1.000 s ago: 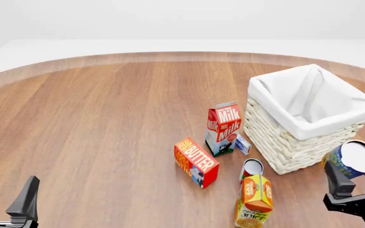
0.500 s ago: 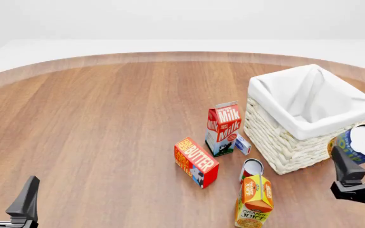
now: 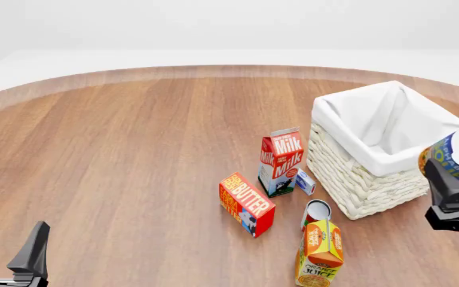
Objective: Pick up the alphabet soup, and put it in the basket.
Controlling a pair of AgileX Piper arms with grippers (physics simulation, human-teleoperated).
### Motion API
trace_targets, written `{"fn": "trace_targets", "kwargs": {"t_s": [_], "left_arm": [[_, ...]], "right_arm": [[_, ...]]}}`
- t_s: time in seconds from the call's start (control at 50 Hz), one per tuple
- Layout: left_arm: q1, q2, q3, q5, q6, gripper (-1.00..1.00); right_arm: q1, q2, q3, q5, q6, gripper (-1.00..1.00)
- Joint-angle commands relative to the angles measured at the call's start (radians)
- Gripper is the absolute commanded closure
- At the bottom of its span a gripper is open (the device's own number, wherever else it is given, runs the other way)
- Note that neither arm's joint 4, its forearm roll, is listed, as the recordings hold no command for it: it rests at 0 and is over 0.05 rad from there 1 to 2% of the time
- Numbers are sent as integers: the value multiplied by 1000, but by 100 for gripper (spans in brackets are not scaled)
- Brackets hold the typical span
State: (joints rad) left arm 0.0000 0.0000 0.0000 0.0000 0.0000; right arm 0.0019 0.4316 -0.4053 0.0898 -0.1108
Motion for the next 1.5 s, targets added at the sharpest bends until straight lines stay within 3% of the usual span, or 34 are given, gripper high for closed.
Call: {"fn": "trace_targets", "kwargs": {"t_s": [0.02,0.4,0.44,0.9,1.5], "left_arm": [[0,0,0,0,0,-100],[0,0,0,0,0,-100],[0,0,0,0,0,-100],[0,0,0,0,0,-100],[0,0,0,0,0,-100]], "right_arm": [[10,35,-86,11,13,100],[28,131,-182,8,-2,100],[47,143,-191,5,-28,100],[28,266,-271,-46,-60,100],[45,370,-366,-17,-66,100]]}}
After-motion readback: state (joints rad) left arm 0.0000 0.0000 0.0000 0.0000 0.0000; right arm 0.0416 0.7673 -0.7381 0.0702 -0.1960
